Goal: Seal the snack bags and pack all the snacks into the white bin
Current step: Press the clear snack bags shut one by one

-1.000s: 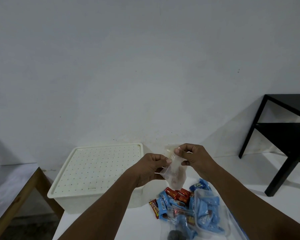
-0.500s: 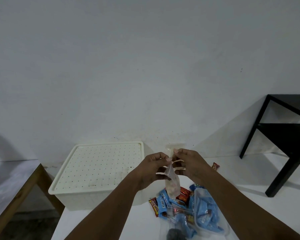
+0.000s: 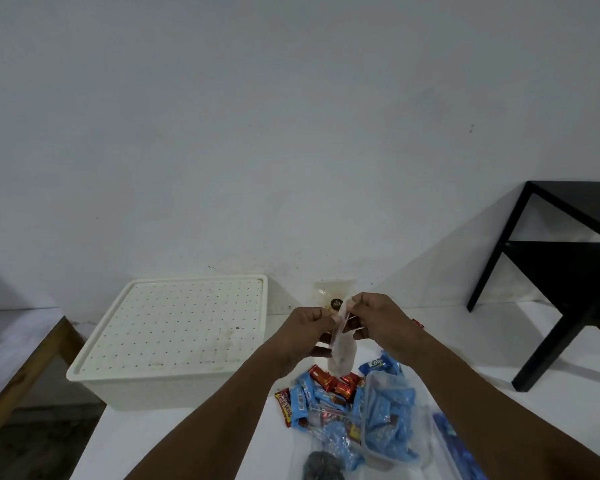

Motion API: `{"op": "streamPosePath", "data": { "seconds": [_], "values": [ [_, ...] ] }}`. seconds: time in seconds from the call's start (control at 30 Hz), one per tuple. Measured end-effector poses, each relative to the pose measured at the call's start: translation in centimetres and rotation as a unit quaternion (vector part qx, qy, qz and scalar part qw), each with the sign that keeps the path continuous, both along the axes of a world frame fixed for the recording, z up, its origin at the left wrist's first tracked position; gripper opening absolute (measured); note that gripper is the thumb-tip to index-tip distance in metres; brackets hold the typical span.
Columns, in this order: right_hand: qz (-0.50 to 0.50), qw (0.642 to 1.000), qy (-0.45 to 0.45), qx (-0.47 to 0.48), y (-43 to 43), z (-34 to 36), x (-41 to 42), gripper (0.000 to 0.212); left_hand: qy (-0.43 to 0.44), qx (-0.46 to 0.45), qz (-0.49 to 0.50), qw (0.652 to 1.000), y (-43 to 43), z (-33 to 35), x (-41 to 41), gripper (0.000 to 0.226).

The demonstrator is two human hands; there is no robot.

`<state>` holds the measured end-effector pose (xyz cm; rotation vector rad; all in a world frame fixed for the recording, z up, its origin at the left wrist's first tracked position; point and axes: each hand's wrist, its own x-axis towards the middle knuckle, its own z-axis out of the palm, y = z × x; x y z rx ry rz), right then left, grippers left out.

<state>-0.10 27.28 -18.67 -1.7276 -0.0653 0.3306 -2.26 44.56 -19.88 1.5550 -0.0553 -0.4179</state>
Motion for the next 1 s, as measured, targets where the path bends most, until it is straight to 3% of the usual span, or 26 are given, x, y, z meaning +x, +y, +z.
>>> {"op": "streamPosePath", "data": {
  "seconds": [0.1,0.23,0.4,0.5,0.67,0.73,0.87,1.0],
  "values": [
    [0.011,0.999,-0.027,-0.046,-2.0,0.8,1.3,0.02,-0.065,0.063,0.018,0.996,-1.9,-0.2,0.9,0.019],
    [0.092,0.995,-0.003,-0.033,-6.1,1.4,3.6,0.016,-0.073,0.11,0.026,0.991,-3.4,-1.4,2.9,0.018],
    [0.204,0.977,0.059,-0.023,-9.8,1.1,7.5,0.016,-0.075,0.116,-0.052,0.989,-6.2,-3.2,5.2,0.012],
    [0.16,0.985,0.06,-0.009,-11.5,-0.4,9.9,0.021,-0.078,0.098,-0.029,0.992,-8.5,-4.6,6.9,0.012],
    [-0.021,0.988,0.108,0.105,-14.8,-7.2,12.6,0.024,-0.042,0.103,0.142,0.984,-10.4,-9.1,10.1,0.006],
    [-0.015,0.982,0.143,0.126,-15.0,-10.5,12.8,0.028,-0.019,0.118,0.174,0.977,-10.8,-10.8,11.8,0.009],
    [0.039,0.986,0.152,0.063,-13.4,-15.0,14.2,0.014,-0.013,0.152,0.185,0.971,-11.7,-14.1,15.7,0.02],
    [-0.014,0.989,0.146,0.004,-12.6,-17.8,18.5,0.018,-0.029,0.207,0.176,0.962,-12.9,-17.4,19.8,0.019]
  ]
}}
